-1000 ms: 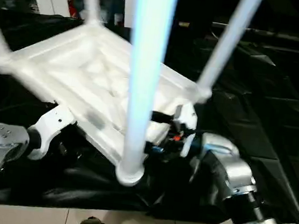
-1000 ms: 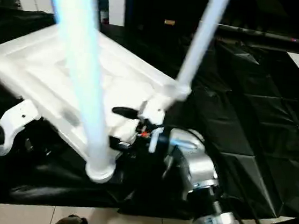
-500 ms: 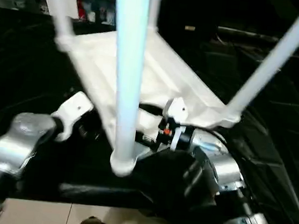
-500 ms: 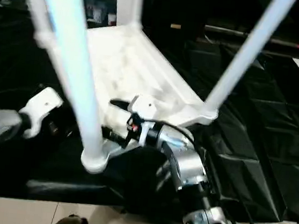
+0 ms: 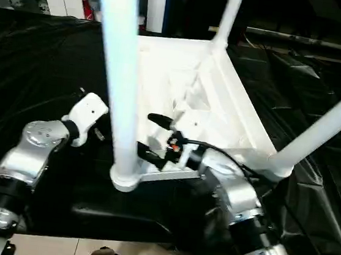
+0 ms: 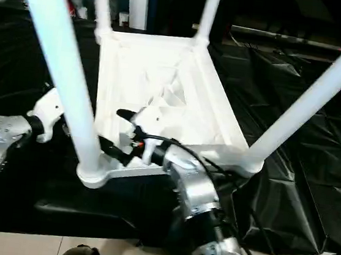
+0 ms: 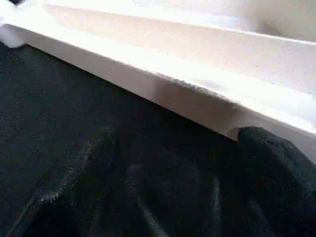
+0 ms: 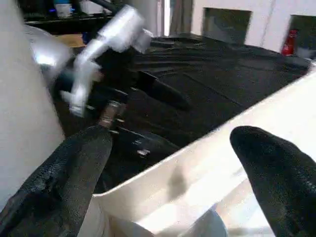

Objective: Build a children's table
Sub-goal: Rotate table base

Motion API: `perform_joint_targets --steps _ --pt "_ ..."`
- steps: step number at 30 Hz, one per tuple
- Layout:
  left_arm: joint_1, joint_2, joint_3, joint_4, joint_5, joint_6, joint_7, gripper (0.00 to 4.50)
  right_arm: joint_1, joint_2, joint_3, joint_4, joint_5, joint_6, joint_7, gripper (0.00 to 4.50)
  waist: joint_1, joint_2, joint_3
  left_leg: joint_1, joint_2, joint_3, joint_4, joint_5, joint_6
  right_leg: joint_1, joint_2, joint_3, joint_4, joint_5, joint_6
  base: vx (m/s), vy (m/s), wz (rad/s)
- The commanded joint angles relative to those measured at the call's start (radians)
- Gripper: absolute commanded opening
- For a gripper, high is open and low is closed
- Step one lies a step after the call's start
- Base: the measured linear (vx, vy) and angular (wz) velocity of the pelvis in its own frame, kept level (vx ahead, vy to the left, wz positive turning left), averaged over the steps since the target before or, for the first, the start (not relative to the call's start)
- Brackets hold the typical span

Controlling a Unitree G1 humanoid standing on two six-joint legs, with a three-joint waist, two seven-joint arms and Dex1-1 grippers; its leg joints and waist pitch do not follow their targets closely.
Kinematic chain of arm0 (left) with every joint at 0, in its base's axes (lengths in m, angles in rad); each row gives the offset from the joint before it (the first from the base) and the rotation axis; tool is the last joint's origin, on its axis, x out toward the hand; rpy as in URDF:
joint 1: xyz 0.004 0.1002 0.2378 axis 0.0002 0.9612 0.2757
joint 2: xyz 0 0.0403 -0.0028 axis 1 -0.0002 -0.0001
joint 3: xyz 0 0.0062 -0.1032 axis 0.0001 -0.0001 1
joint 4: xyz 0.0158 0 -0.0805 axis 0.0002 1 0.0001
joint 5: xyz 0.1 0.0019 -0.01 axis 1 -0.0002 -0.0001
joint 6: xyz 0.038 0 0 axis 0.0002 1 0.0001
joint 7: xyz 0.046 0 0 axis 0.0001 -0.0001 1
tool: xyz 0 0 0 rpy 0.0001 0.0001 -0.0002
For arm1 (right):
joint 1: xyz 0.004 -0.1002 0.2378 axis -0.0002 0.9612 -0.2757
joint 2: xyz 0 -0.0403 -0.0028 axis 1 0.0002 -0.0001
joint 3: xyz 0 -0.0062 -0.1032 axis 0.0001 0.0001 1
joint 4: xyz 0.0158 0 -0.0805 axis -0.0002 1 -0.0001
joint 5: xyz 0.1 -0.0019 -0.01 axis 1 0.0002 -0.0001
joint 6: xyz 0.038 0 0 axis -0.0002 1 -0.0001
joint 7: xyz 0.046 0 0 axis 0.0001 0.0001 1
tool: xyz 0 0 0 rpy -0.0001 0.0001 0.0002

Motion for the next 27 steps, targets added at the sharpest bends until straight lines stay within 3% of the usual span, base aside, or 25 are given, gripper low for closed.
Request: perform_joint_targets --steps 1,5,8,9,11,13,14,15,17,19,20,23,25,27 --pt "0.038 0.02 0.036 -0.069 -0.022 0.003 0.001 4.4 -0.017 -0.013 -0.031 0.003 -0.01 -0.019 -0.032 4.5 -0.005 0.03 -0.078 0.034 0.054 -0.03 -0.086 -0.197 -0.031 0.037 -0.078 0.055 -0.055 -0.055 -0.23 0.0 0.0 0.0" --pt "0.126 0.032 0.092 -0.192 -0.068 0.046 -0.004 4.4 0.0 -0.036 -0.05 -0.054 -0.006 -0.005 -0.047 4.5 -0.007 0.032 -0.078 0.032 0.053 -0.029 -0.085 -0.199 -0.039 0.04 -0.077 0.056 -0.053 -0.039 -0.229 0.0 0.0 0.0" --pt "0.249 0.013 0.158 -0.344 -0.135 0.089 0.01 4.4 0.075 -0.084 -0.072 -0.185 0.003 0.03 -0.058 4.5 -0.006 0.03 -0.077 0.03 0.053 -0.028 -0.085 -0.195 -0.028 0.041 -0.074 0.056 -0.054 -0.035 -0.219 0.0 0.0 0.0" --pt "0.321 -0.004 0.19 -0.425 -0.164 0.114 0.033 4.4 0.129 -0.113 -0.1 -0.268 0.009 0.043 -0.08 4.5 -0.003 0.035 -0.078 0.03 0.055 -0.028 -0.086 -0.21 -0.029 0.041 -0.074 0.057 -0.057 -0.05 -0.212 0.0 0.0 0.0" --pt "0.345 -0.01 0.199 -0.451 -0.169 0.121 0.043 4.4 0.143 -0.12 -0.108 -0.288 0.009 0.045 -0.087 4.5 -0.004 0.031 -0.077 0.03 0.055 -0.028 -0.088 -0.227 -0.029 0.042 -0.072 0.057 -0.061 -0.065 -0.209 0.0 0.0 0.0" --pt "0.443 -0.04 0.244 -0.551 -0.216 0.148 0.068 4.4 0.208 -0.146 -0.143 -0.383 0.034 0.076 -0.099 4.5 -0.004 0.039 -0.074 0.03 0.053 -0.029 -0.09 -0.277 -0.032 0.039 -0.07 0.059 -0.072 -0.134 -0.201 0.0 0.0 0.0" --pt "0.476 -0.054 0.261 -0.582 -0.231 0.153 0.078 4.4 0.231 -0.154 -0.154 -0.415 0.041 0.087 -0.103 4.5 -0.005 0.037 -0.073 0.03 0.054 -0.029 -0.091 -0.297 -0.035 0.039 -0.07 0.059 -0.073 -0.159 -0.198 0.0 0.0 0.0" --pt "0.561 -0.08 0.302 -0.666 -0.3 0.182 0.075 4.4 0.287 -0.175 -0.178 -0.49 0.056 0.12 -0.11 4.5 -0.004 0.034 -0.07 0.032 0.053 -0.03 -0.092 -0.323 -0.037 0.037 -0.07 0.06 -0.081 -0.213 -0.184 0.0 0.0 0.0" --pt "0.604 -0.079 0.315 -0.704 -0.335 0.194 0.054 4.4 0.312 -0.186 -0.187 -0.521 0.062 0.133 -0.11 4.5 -0.004 0.027 -0.065 0.031 0.053 -0.03 -0.095 -0.348 -0.034 0.033 -0.07 0.061 -0.09 -0.274 -0.167 0.0 0.0 0.0" --pt "0.741 -0.019 0.328 -0.83 -0.464 0.268 -0.077 4.4 0.37 -0.22 -0.197 -0.585 0.082 0.173 -0.101 4.5 -0.004 0.02 -0.061 0.028 0.053 -0.034 -0.097 -0.354 -0.028 0.031 -0.071 0.063 -0.096 -0.339 -0.142 0.0 0.0 0.0" --pt "0.77 0.001 0.33 -0.857 -0.49 0.293 -0.108 4.4 0.381 -0.226 -0.198 -0.594 0.083 0.181 -0.099 4.5 -0.003 0.023 -0.06 0.028 0.052 -0.035 -0.098 -0.357 -0.028 0.031 -0.071 0.063 -0.094 -0.351 -0.138 0.0 0.0 0.0" --pt "0.82 0.057 0.338 -0.915 -0.549 0.37 -0.169 4.4 0.401 -0.249 -0.19 -0.597 0.09 0.195 -0.079 4.5 -0.006 0.022 -0.053 0.041 0.05 -0.033 -0.098 -0.419 -0.038 0.013 -0.066 0.065 -0.108 -0.44 -0.114 0.0 0.0 0.0" --pt "0.825 0.07 0.341 -0.948 -0.579 0.415 -0.17 4.4 0.41 -0.267 -0.179 -0.611 0.102 0.218 -0.058 4.5 -0.006 0.021 -0.047 0.041 0.049 -0.037 -0.101 -0.444 -0.048 0.012 -0.068 0.065 -0.113 -0.496 -0.096 0.0 0.0 0.0" --pt "0.782 0.046 0.312 -0.961 -0.555 0.417 -0.12 4.4 0.423 -0.296 -0.162 -0.633 0.121 0.257 -0.016 4.5 -0.005 0.023 -0.047 0.043 0.051 -0.039 -0.103 -0.448 -0.053 0.012 -0.067 0.065 -0.114 -0.501 -0.082 0.0 0.0 0.0"
